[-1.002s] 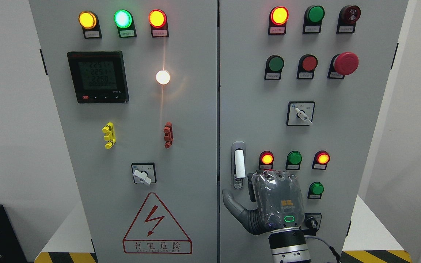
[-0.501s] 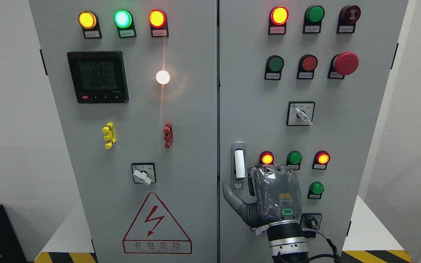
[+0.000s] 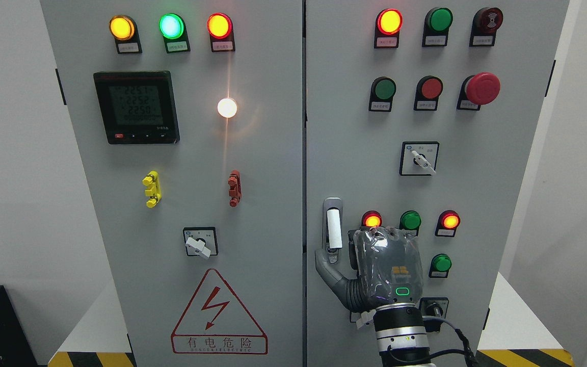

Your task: Release door handle

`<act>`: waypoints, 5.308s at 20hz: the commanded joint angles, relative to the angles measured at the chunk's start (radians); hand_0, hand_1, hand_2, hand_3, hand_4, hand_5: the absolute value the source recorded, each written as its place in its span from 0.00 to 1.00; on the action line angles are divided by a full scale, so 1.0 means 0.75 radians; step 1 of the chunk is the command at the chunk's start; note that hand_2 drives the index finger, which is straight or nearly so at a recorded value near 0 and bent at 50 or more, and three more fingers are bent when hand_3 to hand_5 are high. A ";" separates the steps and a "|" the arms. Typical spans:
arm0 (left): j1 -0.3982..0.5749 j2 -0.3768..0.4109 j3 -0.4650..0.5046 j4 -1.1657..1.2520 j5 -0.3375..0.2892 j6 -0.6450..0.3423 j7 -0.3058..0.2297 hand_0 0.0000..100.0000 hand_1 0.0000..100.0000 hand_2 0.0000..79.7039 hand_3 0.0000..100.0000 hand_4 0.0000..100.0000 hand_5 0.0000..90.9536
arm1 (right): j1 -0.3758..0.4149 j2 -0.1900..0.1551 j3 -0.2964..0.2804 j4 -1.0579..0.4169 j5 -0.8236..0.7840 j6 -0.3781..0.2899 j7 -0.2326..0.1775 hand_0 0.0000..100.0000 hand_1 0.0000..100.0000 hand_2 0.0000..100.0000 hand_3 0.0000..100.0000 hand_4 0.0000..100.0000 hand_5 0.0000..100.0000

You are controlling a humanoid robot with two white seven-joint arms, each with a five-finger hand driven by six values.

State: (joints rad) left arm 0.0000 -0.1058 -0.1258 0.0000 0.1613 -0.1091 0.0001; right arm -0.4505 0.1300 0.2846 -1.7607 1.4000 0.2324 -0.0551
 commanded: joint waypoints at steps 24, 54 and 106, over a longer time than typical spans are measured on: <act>-0.035 0.000 0.000 0.039 0.000 0.000 0.000 0.12 0.56 0.00 0.00 0.00 0.00 | -0.025 0.005 -0.015 0.030 -0.005 0.001 -0.014 0.40 0.33 0.97 1.00 0.98 1.00; -0.035 0.000 0.000 0.039 0.000 0.000 0.000 0.12 0.56 0.00 0.00 0.00 0.00 | -0.005 0.017 -0.026 0.010 -0.005 0.023 -0.025 0.51 0.36 0.97 1.00 0.98 1.00; -0.037 0.000 0.000 0.039 0.000 0.000 0.000 0.12 0.56 0.00 0.00 0.00 0.00 | 0.026 0.017 -0.075 -0.019 -0.008 0.042 -0.072 0.53 0.37 0.95 1.00 0.98 1.00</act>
State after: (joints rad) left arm 0.0000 -0.1058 -0.1258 0.0000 0.1613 -0.1091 0.0000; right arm -0.4298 0.1426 0.2387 -1.7733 1.3944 0.2643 -0.1088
